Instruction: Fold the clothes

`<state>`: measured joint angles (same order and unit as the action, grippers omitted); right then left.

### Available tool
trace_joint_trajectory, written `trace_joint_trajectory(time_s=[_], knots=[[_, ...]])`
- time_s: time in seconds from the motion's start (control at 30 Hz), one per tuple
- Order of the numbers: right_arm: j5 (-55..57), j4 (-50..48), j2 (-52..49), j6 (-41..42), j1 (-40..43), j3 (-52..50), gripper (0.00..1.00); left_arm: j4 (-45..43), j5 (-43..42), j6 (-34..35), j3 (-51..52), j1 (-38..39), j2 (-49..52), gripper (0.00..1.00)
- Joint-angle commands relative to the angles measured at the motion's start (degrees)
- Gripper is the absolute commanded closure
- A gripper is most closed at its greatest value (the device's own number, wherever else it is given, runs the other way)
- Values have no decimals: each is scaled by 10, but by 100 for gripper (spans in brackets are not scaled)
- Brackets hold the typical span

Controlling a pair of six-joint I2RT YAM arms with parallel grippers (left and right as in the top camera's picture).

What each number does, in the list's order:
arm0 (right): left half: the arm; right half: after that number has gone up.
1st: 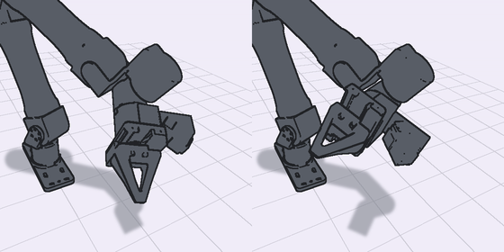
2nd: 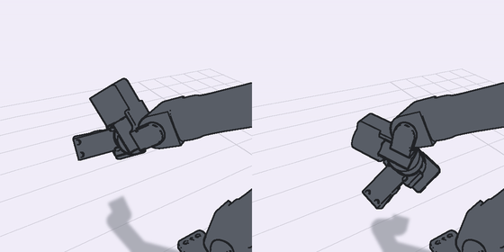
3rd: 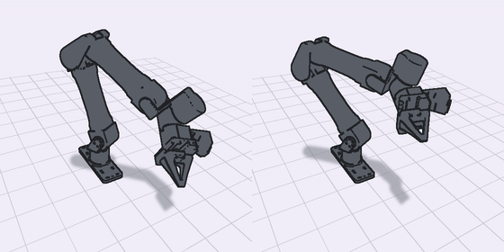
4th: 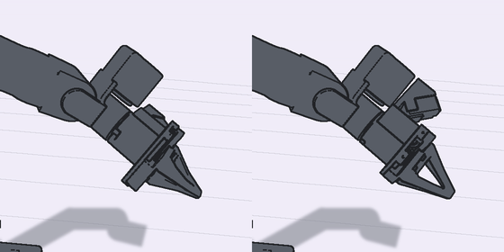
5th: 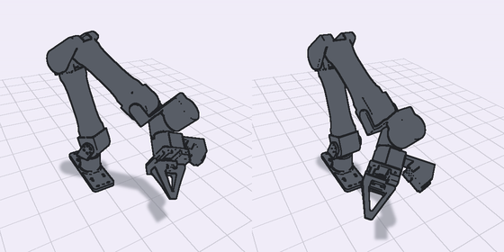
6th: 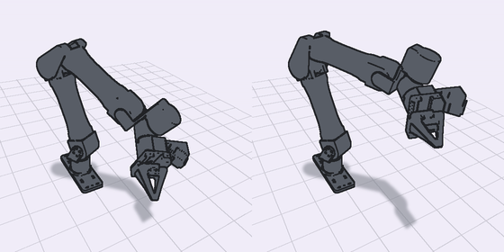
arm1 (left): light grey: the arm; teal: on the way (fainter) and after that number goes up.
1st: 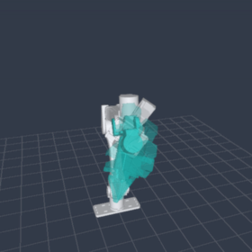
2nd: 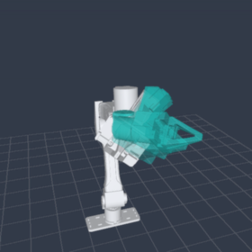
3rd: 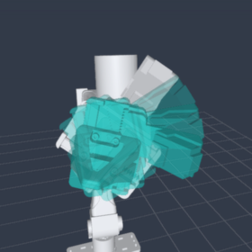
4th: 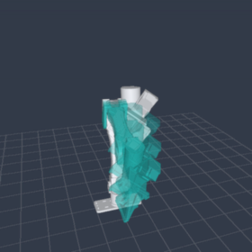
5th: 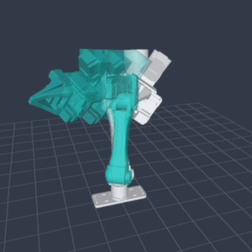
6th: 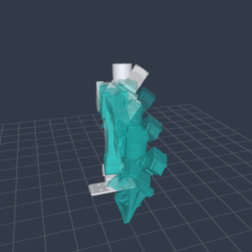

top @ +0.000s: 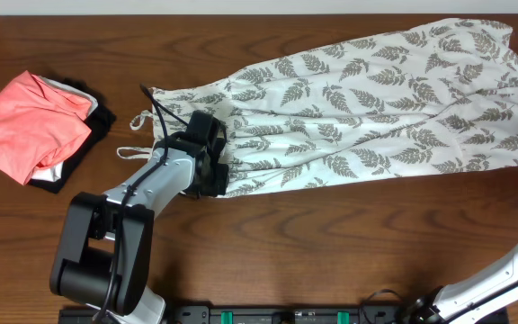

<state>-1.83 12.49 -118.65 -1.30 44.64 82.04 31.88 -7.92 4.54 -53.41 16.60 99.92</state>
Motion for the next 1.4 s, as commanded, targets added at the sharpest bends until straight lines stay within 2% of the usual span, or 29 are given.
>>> trace_joint_trajectory(time_s=[0.0, 0.1, 0.17, 0.37, 0.43, 0.47, 0.53, 0.77, 1.13, 1.37], knots=[[-55, 13, 36, -12, -20, 12, 86, 21, 24, 5, 37, -5, 41, 85], [-91, 45, 66, -16, -41, 12, 91, 21, 24, 5, 37, -5, 41, 85], [-111, 83, 80, -18, -59, 12, 91, 21, 24, 5, 37, -5, 41, 85], [-132, 199, 81, -22, -128, 10, 81, 17, 24, 5, 31, -5, 41, 83], [-128, 223, 76, -27, -150, 10, 71, 17, 24, 5, 24, -5, 40, 83], [-120, 232, 73, -27, -159, 9, 70, 17, 23, 5, 20, -5, 40, 79], [-85, 244, 68, -26, -174, 5, 70, 17, 24, 5, 12, -5, 39, 79], [-15, 237, 55, -26, -183, -26, 71, 14, 24, 5, 9, -9, 39, 78], [-14, 170, 18, -13, -183, -102, 71, 4, 24, 5, 9, -48, 39, 78], [-14, 149, 13, 20, -184, -164, 74, -1, 24, 4, 9, -48, 39, 79]])
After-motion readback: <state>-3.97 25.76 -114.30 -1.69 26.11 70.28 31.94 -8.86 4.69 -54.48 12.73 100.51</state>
